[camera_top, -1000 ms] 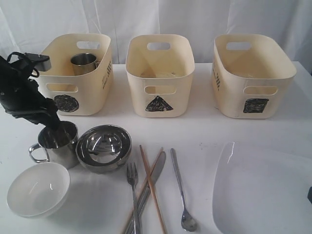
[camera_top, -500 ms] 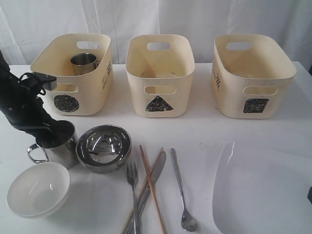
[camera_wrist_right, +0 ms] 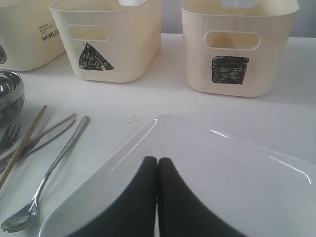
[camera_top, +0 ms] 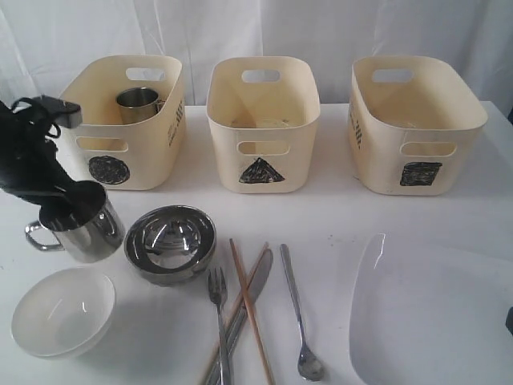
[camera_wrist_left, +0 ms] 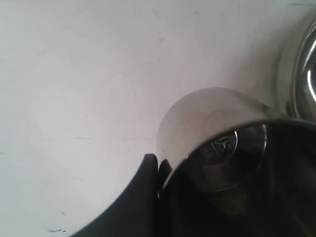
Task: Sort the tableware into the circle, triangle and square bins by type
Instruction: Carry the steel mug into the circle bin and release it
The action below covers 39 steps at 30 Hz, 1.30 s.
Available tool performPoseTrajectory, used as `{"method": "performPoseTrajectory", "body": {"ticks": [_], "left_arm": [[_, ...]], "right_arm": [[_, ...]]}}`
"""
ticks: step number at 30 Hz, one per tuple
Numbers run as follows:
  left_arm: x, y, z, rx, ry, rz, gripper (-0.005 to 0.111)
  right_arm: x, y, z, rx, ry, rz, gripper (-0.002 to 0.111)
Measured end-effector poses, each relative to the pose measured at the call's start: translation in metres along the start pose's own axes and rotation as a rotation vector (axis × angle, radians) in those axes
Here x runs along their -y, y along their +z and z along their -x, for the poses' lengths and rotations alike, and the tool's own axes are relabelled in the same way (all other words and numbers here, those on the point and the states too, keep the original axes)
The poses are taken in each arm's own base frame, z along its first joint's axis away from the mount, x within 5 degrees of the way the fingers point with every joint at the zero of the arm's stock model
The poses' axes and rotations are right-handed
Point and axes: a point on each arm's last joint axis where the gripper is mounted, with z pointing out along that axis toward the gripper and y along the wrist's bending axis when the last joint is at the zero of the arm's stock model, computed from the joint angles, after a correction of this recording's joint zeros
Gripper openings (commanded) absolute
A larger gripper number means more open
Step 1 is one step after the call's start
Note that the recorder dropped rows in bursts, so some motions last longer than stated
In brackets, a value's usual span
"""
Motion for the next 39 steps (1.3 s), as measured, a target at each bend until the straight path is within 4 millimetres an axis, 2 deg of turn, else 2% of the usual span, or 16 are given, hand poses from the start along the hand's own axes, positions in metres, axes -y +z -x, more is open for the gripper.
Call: {"method": "performPoseTrajectory", "body": {"ticks": [10, 13, 17, 21, 24, 30, 33, 36, 39], "left_arm": [[0.024, -0.109, -0.006, 0.314, 0.074, 0.178, 0.000], [0.023, -0.129, 0.001, 0.473, 0.083, 0.276, 0.000], [0.011, -0.146, 0.022, 0.762, 0.053, 0.431, 0.000], [-0.011, -0.139, 0.046, 0.992, 0.004, 0.582, 0.000], [-0.030, -0.112, 0.062, 1.066, 0.005, 0.676, 0.000], [-0.045, -0.042, 0.074, 0.961, 0.143, 0.648, 0.000], [-0.046, -0.020, 0.076, 0.898, 0.247, 0.639, 0.001], [-0.046, -0.010, 0.076, 0.876, 0.295, 0.633, 0.015], [-0.046, -0.010, 0.078, 0.887, 0.309, 0.636, 0.037]], "right_arm": [[0.000, 0.000, 0.000, 0.000, 0.000, 0.000, 0.000], [0.000, 0.000, 0.000, 0.000, 0.000, 0.000, 0.000], [0.000, 0.000, 0.000, 0.000, 0.000, 0.000, 0.000], [0.000, 0.000, 0.000, 0.000, 0.000, 0.000, 0.000], [0.000, 0.000, 0.000, 0.000, 0.000, 0.000, 0.000], [0.000, 0.000, 0.000, 0.000, 0.000, 0.000, 0.000], [0.000, 0.000, 0.000, 0.000, 0.000, 0.000, 0.000], [0.000, 0.000, 0.000, 0.000, 0.000, 0.000, 0.000], [0.000, 0.000, 0.000, 0.000, 0.000, 0.000, 0.000]]}}
